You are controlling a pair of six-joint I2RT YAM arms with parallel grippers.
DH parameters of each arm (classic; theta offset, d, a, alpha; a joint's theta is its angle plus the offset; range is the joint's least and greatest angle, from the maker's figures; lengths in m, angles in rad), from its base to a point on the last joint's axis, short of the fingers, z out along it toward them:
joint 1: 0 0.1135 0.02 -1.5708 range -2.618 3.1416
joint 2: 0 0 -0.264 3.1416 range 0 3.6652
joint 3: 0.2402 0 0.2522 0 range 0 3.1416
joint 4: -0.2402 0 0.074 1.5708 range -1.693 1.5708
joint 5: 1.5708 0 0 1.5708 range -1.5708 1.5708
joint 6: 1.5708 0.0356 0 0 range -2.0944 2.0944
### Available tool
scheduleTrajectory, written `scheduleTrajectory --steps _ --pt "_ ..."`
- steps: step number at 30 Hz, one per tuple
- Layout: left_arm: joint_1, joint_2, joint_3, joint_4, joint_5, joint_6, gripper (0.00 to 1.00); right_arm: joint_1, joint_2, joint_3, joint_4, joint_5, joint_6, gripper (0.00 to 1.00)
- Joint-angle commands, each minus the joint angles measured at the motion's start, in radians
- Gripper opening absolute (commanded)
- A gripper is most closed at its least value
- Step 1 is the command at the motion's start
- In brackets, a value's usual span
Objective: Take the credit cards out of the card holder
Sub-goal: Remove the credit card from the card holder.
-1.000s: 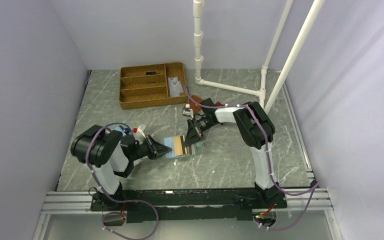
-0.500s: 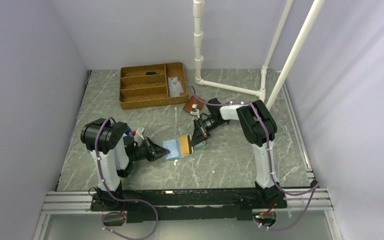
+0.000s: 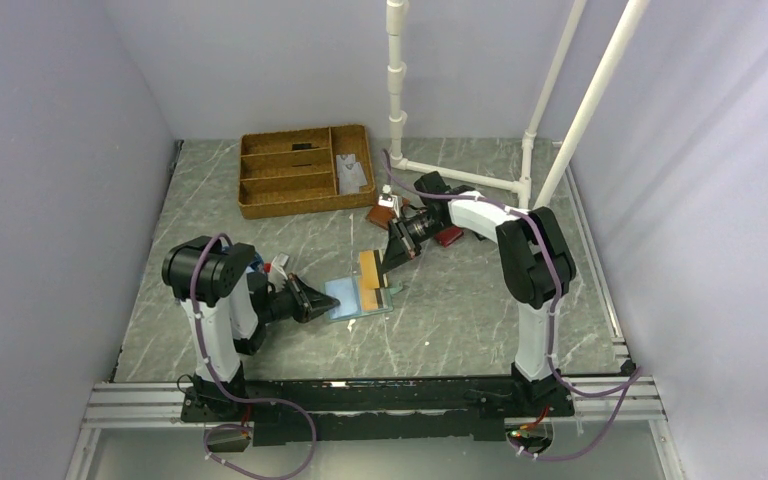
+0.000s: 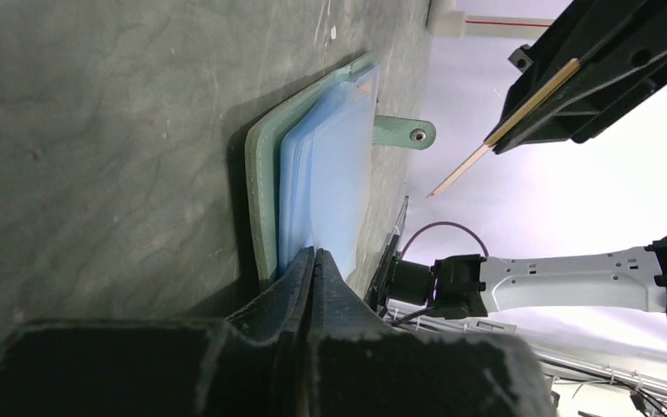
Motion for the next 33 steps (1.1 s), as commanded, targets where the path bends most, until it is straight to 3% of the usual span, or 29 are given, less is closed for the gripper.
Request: scheduleTrajectory --steps 1,8,15,19,22,25,33 --pt "0.01 -0.039 -0.016 -0.024 -0.033 -0.008 0.06 -0.003 -0.044 0.037 -0.036 0.017 -0.058 0.0" --pt "0.015 -0.259 -0.016 -0.298 -0.081 0.06 0.26 -0.004 -0.067 0.046 -0.053 0.026 -0.081 0.0" --pt "0.015 -0.897 0.122 -1.246 -0.275 0.325 0.57 -0.003 -0.085 0.06 -0.076 0.034 -0.111 0.0" --pt "0.016 -1.228 0.162 -1.498 -0.37 0.423 0.71 -0.003 -0.109 0.07 -0.094 0.038 -0.141 0.0" --pt "0.016 -1.388 0.158 -1.532 -0.368 0.427 0.84 -0.004 -0.136 0.078 -0.11 0.035 -0.174 0.0" --pt "0.016 -1.429 0.127 -1.45 -0.326 0.376 0.96 -0.004 -0.165 0.085 -0.138 0.025 -0.227 0.0" --pt "0.016 -1.173 0.155 -1.081 -0.084 0.245 0.99 -0.003 -0.224 0.095 -0.234 0.002 -0.423 0.0"
